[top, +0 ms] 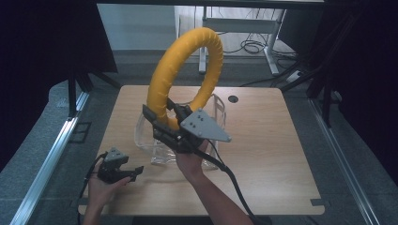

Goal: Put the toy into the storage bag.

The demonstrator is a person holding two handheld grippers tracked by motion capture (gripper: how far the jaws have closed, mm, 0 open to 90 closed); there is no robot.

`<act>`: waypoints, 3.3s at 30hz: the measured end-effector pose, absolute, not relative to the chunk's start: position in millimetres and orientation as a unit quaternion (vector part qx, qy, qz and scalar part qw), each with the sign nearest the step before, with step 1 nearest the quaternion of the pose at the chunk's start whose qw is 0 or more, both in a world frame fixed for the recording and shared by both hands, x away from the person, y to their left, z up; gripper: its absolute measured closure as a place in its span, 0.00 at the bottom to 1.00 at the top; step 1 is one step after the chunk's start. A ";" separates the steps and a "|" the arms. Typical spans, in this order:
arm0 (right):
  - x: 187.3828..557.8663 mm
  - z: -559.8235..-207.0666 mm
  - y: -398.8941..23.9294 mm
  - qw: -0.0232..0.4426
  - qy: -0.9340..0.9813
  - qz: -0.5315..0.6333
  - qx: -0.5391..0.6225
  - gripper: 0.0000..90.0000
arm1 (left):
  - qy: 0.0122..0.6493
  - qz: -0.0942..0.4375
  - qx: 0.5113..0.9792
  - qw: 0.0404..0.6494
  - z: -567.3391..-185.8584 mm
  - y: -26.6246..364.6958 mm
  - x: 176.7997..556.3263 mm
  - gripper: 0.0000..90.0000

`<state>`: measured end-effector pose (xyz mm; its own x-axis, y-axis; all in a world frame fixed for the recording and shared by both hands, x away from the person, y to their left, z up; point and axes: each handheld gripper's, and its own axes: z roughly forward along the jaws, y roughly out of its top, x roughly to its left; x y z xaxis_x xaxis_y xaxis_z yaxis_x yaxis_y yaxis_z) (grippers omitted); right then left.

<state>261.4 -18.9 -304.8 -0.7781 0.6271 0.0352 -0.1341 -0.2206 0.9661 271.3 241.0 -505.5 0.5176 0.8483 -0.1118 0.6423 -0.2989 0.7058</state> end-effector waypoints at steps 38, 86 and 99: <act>268.3 -359.4 29.2 0.315 0.541 0.729 0.275 0.54 | 0.466 0.141 0.797 0.357 -507.6 238.4 272.7 0.26; 271.2 -421.3 38.6 0.315 0.600 0.666 0.311 0.52 | 0.468 0.138 0.797 0.357 -508.8 236.0 272.6 0.26; 269.0 -421.8 30.6 0.298 0.605 0.666 0.319 0.52 | 0.468 0.138 0.797 0.356 -508.5 235.5 272.4 0.26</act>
